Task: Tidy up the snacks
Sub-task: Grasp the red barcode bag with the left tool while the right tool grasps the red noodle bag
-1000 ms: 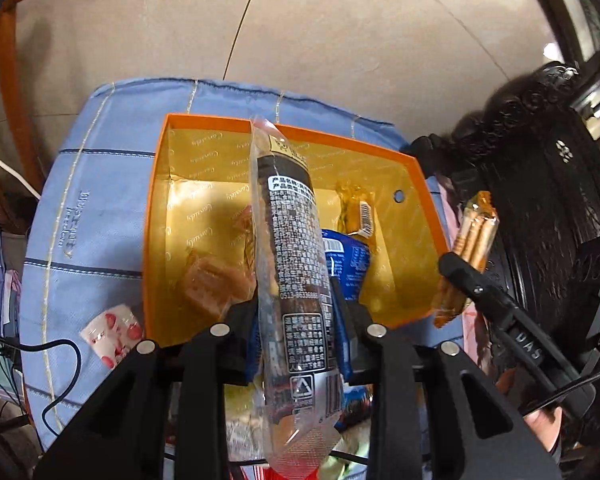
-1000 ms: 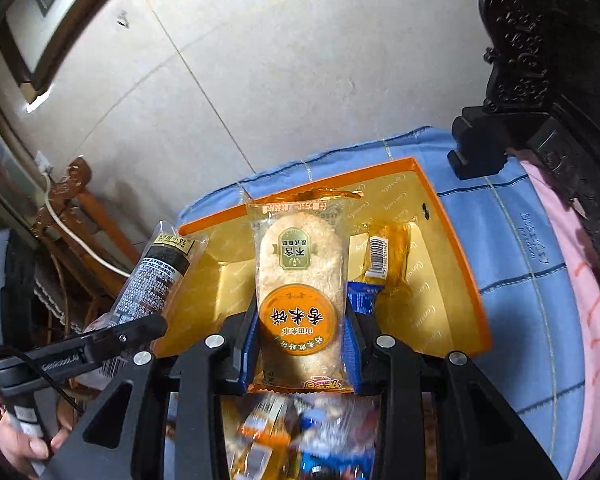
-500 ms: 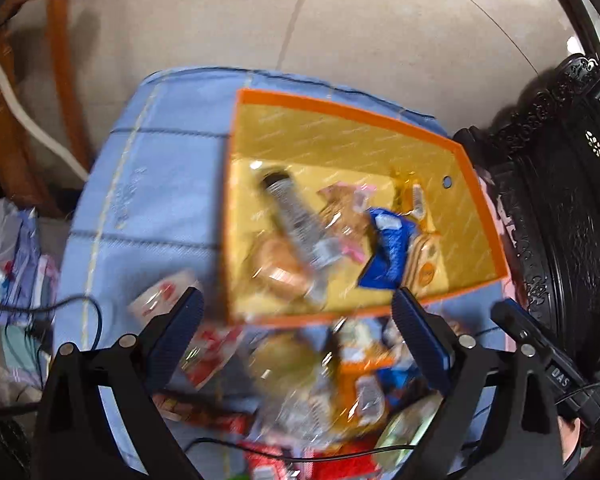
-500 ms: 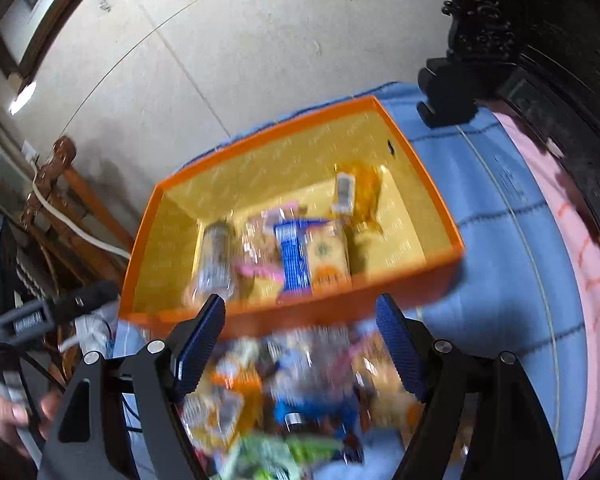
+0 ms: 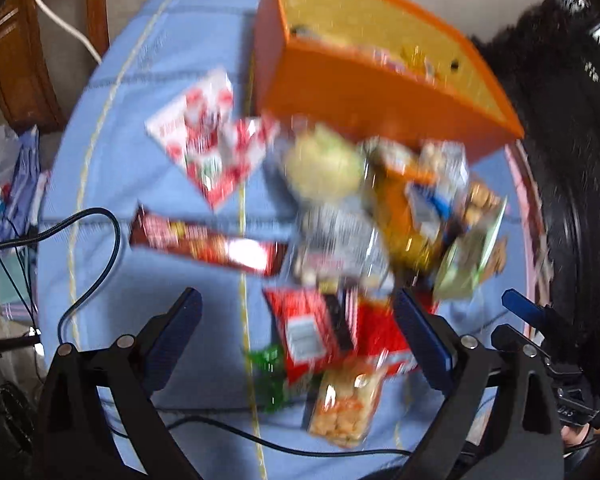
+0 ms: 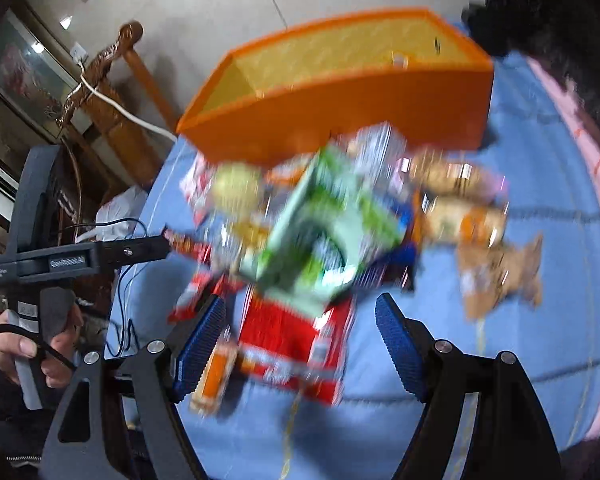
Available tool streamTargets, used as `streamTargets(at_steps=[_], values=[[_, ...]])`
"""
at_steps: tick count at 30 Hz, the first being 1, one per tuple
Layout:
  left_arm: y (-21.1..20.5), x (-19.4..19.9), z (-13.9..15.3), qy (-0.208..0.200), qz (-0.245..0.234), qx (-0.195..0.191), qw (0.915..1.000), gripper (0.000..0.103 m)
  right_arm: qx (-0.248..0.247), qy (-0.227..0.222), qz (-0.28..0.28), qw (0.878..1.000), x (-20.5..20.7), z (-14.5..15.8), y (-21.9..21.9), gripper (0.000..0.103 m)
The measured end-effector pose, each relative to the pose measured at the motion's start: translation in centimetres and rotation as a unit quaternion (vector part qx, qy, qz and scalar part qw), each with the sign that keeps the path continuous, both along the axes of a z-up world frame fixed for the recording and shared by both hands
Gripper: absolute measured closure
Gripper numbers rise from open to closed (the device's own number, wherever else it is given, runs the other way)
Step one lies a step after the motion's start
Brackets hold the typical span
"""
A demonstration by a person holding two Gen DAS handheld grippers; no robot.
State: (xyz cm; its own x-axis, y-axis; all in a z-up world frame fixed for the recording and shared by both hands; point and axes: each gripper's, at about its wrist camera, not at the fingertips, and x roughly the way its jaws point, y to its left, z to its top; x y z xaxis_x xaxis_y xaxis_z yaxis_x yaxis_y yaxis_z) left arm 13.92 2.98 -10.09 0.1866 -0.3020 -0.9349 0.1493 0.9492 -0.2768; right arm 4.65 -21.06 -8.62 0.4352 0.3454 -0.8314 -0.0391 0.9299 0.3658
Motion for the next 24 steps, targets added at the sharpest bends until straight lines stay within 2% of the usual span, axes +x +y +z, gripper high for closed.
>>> streamTargets(at_steps=[7,11,12,13,15,18,22,24], values=[[-0.8,-1.6,-2.5,0.038,-0.008,0.017,0.9991,0.009,0.006,0.008,-0.009,1.0,-1.8,-0.3,0.4,0.025],[-1.7,-1.6,-4.2,0.041,-0.018,0.026,0.9987,0.009,0.005,0.022,-0.016,1.0,-2.4,-1.1,0.3,0.025],[-2.0,-1.5,-4.5,0.041,-0.022,0.03,0.9985,0.017,0.003,0.026,-0.017,1.0,-2.5,-1.3,0.3,0.025],[-2.5,-1.4,-5.3,0.048,-0.034,0.032,0.9978,0.034,0.0,0.03,-0.018,0.999,-2.7,-1.5,0.3,0.025],[-3.3,-1.6,-6.6,0.074,-0.04,0.022,0.9962,0.05,-0.009,0.04,-0.016,0.999,-2.8,-2.1,0.3,0.025],[-3.7,-2.2,-6.0,0.052,-0.049,0.043,0.9965,0.055,-0.033,0.062,-0.011,0.997,-2.5,-3.3,0.9,0.025],[-2.5,-2.6,-4.9,0.034,-0.035,0.038,0.9981,0.057,-0.042,0.079,0.005,0.996,-1.6,-5.0,2.4,0.025],[-2.2,-2.8,-4.5,0.027,-0.031,0.036,0.9985,0.057,-0.05,0.072,0.017,0.996,-0.7,-5.5,3.7,0.025]])
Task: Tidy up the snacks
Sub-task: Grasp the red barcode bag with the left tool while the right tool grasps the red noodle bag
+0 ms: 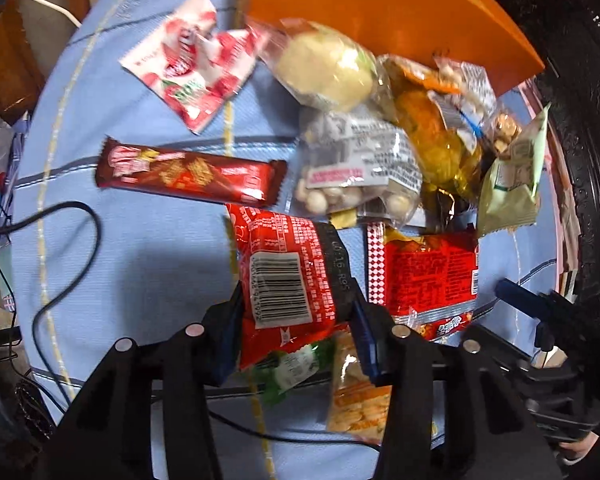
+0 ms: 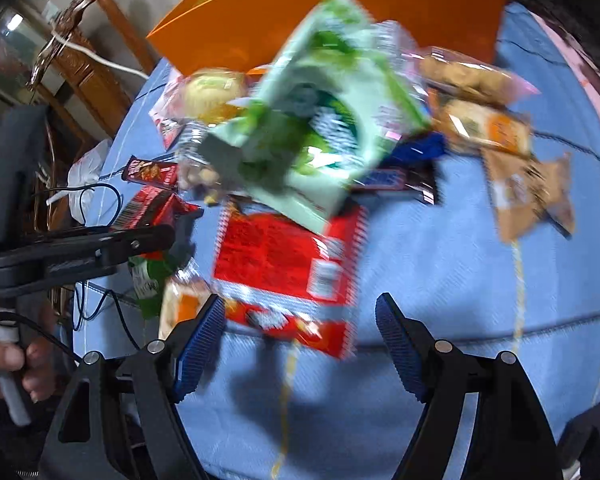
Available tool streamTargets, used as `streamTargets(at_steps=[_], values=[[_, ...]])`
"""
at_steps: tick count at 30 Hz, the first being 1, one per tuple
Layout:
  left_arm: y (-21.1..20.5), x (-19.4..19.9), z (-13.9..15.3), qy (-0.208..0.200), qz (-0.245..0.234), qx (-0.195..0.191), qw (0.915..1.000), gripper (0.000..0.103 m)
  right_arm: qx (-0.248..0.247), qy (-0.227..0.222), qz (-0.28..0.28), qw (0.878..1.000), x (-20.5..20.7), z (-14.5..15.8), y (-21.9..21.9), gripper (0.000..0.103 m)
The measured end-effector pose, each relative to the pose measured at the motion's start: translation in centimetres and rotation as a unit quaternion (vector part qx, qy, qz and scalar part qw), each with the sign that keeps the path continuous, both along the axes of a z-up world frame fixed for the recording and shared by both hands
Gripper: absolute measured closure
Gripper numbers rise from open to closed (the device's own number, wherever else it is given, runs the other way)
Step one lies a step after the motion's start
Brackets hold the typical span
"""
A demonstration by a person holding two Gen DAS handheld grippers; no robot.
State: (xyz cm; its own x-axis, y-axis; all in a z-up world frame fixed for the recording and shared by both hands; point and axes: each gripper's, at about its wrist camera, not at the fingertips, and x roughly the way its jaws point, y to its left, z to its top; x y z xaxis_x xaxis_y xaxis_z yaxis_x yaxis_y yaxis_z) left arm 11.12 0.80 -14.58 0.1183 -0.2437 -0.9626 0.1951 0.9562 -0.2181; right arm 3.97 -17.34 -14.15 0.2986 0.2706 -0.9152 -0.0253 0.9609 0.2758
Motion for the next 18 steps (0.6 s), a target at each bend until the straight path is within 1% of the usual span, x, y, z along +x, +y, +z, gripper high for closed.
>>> streamTargets(at_steps=[1,2,3,5,6,7,8,9,10,11,12,13,14,16,18], values=[[0.4,-0.1,0.2,-0.003,0.004,0.0,1.0,0.057,-0.004,0.001,0.004,1.0,0.4,-0.2,0.6,0.024],[0.6,0.0,0.3,-0.003,0.007,0.002,1.0,0.057,-0.01,0.008,0.008,1.0,0.9,-0.7,1.3,0.019],[0.9,-0.1,0.2,-0.003,0.012,0.004,0.9999,0.057,-0.023,0.018,0.013,1.0,1.4,-1.3,2.2,0.014],[1.6,0.0,0.1,0.003,0.02,-0.001,0.9998,0.057,-0.058,0.008,0.002,0.998,2.1,-1.9,3.3,0.008],[1.8,0.0,-0.1,0.006,0.023,-0.004,0.9997,0.057,-0.069,0.011,0.003,0.998,2.3,-2.3,3.7,0.006],[2.3,-0.1,-0.5,0.008,0.024,-0.002,0.9997,0.057,-0.084,0.024,0.021,0.996,2.5,-3.2,4.6,0.003],[2.3,-0.1,-0.7,0.009,0.024,0.001,0.9997,0.057,-0.113,0.014,0.04,0.993,2.4,-3.5,5.6,0.003],[2.3,-0.1,-0.9,0.01,0.024,0.002,0.9997,0.057,-0.134,0.007,0.053,0.989,2.3,-3.6,6.3,0.006],[2.3,-0.1,-1.0,0.013,0.026,0.001,0.9996,0.057,-0.136,-0.009,0.059,0.989,2.0,-3.3,6.5,0.018],[2.5,-0.1,-1.1,0.014,0.028,-0.001,0.9995,0.057,-0.133,-0.014,0.06,0.989,1.9,-2.8,6.4,0.02],[2.9,-0.2,-1.2,0.014,0.03,-0.004,0.9995,0.057,-0.123,-0.01,0.058,0.991,1.9,-2.3,5.9,0.02],[3.2,-0.2,-1.0,0.01,0.032,-0.009,0.9994,0.057,-0.115,-0.014,0.043,0.992,1.7,-1.7,5.0,0.02],[3.6,-0.1,-0.7,0.005,0.033,-0.013,0.9994,0.057,-0.104,-0.018,0.03,0.994,1.4,-1.0,4.0,0.023],[4.0,0.0,0.4,-0.011,0.033,-0.024,0.9991,0.057,-0.063,-0.013,0.02,0.998,0.9,0.3,2.1,0.023],[4.4,0.0,1.6,-0.029,0.03,-0.036,0.9985,0.057,-0.021,-0.027,0.008,0.999,-0.4,2.5,-0.1,0.023]])
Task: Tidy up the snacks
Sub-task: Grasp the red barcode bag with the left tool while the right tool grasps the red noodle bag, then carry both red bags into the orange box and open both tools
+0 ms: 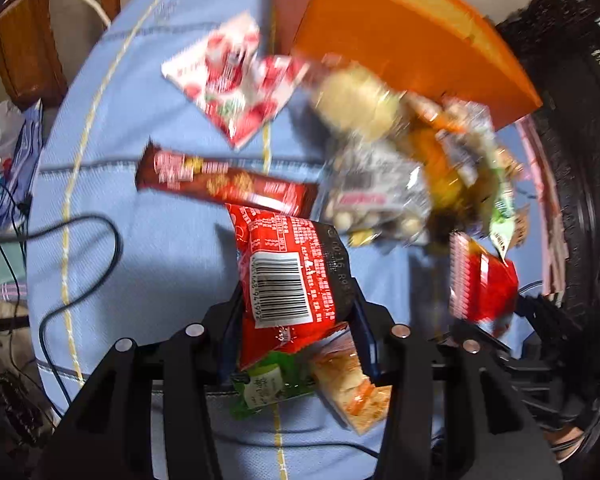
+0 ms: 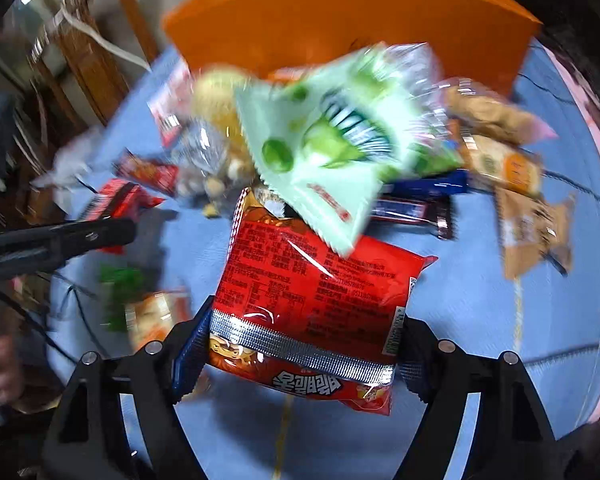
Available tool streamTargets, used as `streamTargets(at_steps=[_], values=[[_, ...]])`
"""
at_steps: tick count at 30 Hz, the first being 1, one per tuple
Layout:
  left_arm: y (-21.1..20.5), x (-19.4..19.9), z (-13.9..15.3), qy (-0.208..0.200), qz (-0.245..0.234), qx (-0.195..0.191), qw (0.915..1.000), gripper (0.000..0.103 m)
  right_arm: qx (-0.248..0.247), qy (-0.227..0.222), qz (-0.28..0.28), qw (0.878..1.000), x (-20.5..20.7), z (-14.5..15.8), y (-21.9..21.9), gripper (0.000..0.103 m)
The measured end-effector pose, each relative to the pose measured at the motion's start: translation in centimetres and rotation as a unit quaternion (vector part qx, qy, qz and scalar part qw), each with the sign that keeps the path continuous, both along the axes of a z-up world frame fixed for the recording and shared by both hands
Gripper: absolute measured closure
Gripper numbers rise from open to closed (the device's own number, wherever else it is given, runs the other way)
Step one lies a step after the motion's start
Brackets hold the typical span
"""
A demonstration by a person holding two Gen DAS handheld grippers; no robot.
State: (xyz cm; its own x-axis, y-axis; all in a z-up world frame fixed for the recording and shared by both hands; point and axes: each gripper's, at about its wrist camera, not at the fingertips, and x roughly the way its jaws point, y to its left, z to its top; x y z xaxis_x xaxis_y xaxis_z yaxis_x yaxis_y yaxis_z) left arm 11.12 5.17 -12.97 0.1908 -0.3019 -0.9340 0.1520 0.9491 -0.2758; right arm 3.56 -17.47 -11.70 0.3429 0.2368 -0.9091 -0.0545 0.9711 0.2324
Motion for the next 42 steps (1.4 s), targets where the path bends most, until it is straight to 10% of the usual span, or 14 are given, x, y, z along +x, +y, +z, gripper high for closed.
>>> streamTargets(at_steps=[12,21,29,32,42], values=[[-2.5,1.2,9.1,-0.094,-0.037,-0.04,0.9941,0.057,0.055,-0.108,-0.056,0.991,-1.7,8.5,-7.2,0.023],[-7.9,9.6,15.5,-0.163,-0.049,-0.054,0.9839,0.057,0.069,-0.187,-0.062,0.978,9.9,13.8,-9.4,0.022],[-10.7,18.3,13.2,-0.153,-0.028,-0.002,0.9878,0.053,0.041,-0.182,-0.092,0.978,18.7,11.8,-9.9,0.018],[-9.9,19.7,11.8,-0.128,0.017,0.019,0.9915,0.007,0.031,-0.171,-0.097,0.98,20.3,10.4,-10.4,0.016],[-5.2,15.4,10.0,-0.11,0.043,0.01,0.993,0.006,0.058,-0.141,-0.098,0.983,15.5,8.3,-10.9,0.016]])
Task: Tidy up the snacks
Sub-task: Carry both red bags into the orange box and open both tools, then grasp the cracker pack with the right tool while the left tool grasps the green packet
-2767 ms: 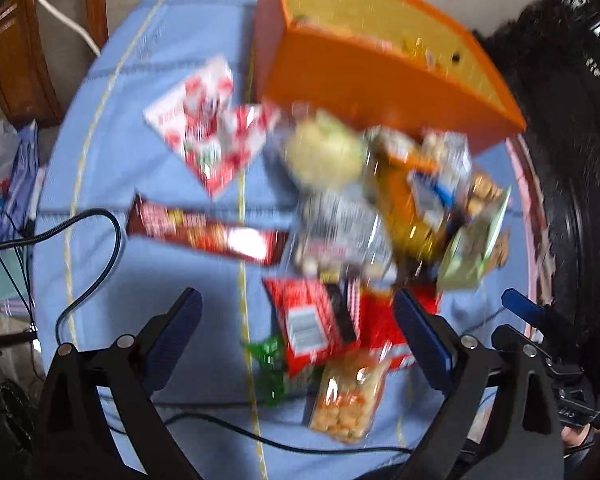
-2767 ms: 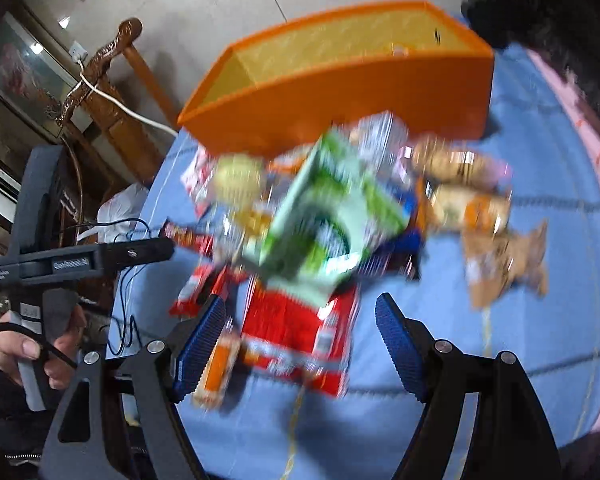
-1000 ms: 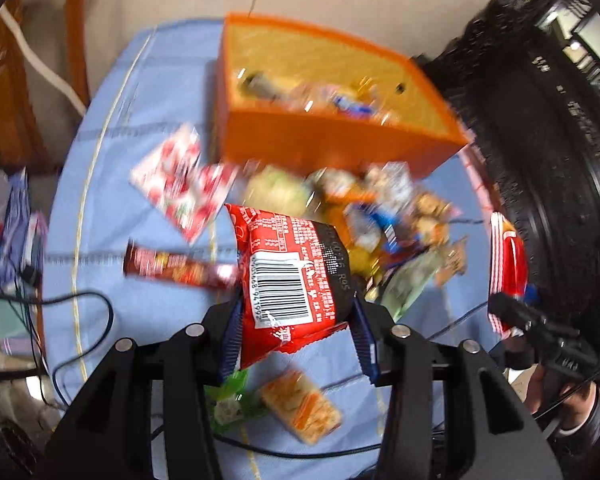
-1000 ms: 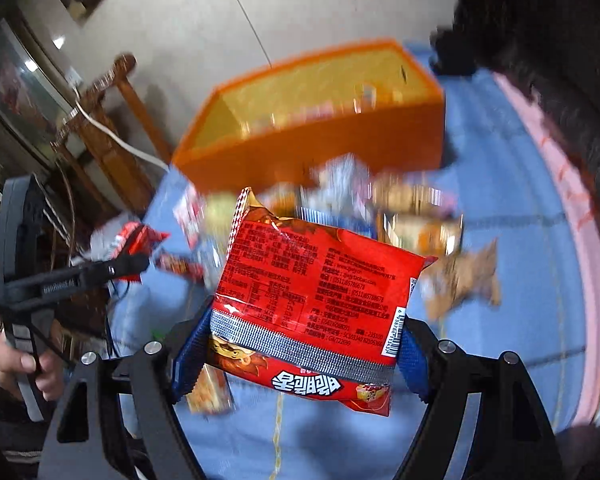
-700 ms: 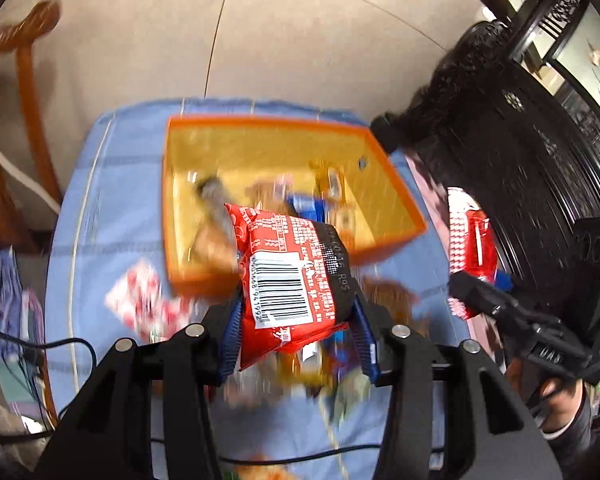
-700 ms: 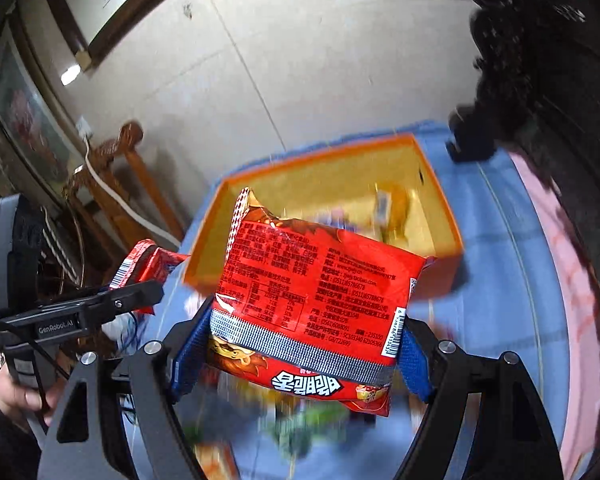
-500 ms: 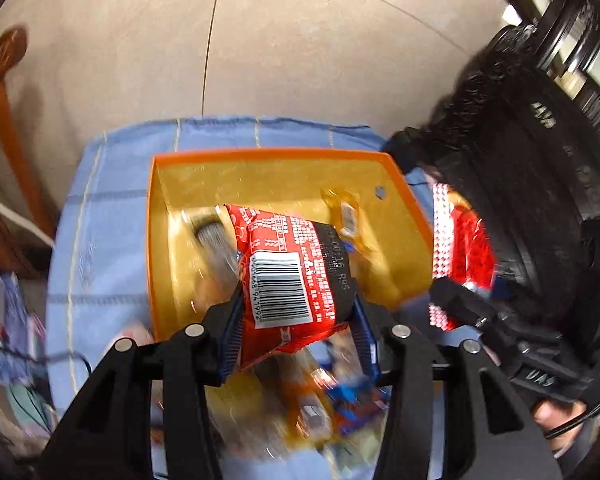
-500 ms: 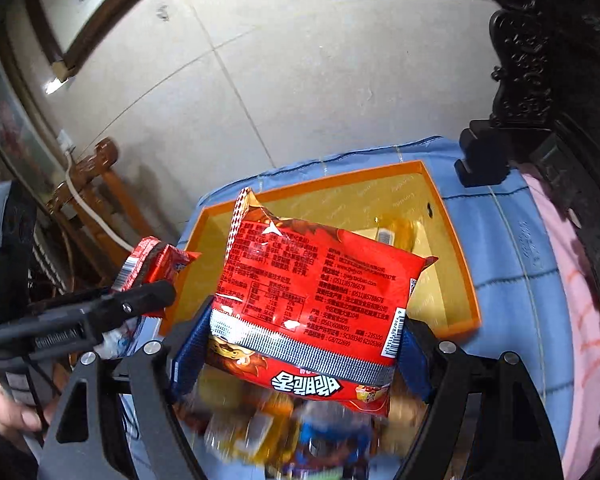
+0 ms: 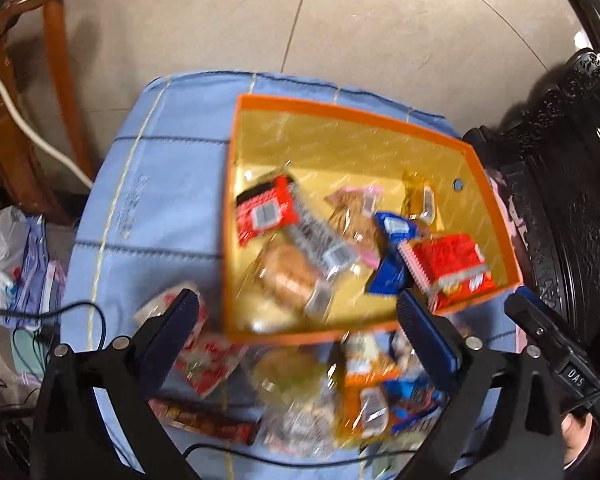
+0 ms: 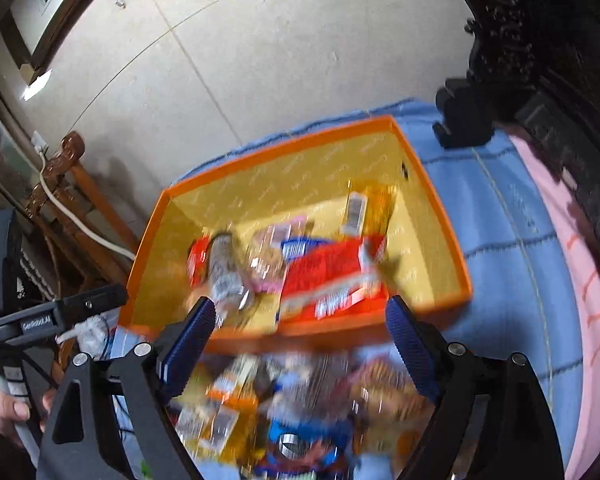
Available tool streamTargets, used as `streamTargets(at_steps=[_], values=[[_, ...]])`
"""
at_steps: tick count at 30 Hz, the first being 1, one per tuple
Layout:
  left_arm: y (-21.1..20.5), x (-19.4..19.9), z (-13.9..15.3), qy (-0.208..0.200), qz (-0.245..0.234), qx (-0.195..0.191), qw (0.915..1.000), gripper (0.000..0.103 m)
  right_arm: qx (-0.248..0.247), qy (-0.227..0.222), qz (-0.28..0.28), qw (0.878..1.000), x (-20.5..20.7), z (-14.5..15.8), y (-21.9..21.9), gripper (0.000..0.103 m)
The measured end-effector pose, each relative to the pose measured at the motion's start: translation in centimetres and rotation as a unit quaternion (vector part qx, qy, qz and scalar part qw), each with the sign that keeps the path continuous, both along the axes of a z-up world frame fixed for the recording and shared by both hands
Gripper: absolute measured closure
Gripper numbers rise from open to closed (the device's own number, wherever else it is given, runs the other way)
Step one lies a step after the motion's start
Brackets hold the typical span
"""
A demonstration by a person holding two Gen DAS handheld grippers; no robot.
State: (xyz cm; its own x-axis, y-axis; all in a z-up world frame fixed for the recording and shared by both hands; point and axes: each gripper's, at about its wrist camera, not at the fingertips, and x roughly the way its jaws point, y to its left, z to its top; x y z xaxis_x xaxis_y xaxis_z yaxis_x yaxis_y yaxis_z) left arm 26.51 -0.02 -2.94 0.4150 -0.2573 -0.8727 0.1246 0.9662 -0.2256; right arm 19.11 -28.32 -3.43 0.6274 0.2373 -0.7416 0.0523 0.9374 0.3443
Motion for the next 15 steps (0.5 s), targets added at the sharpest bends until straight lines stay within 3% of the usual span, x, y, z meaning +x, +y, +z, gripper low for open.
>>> streamTargets(at_steps=[9,15], values=[[3.4,-9.0,-3.5,0.039,-0.029,0.026,0.9985,0.006,-0.011,0.021,0.049,0.999,-8.6,-1.3,3.6,0.014],[6.0,-14.5,-7.5,0.089,-0.053,0.057,0.993,0.006,-0.005,0.048,0.096,0.994,-13.5,-3.5,7.3,0.014]])
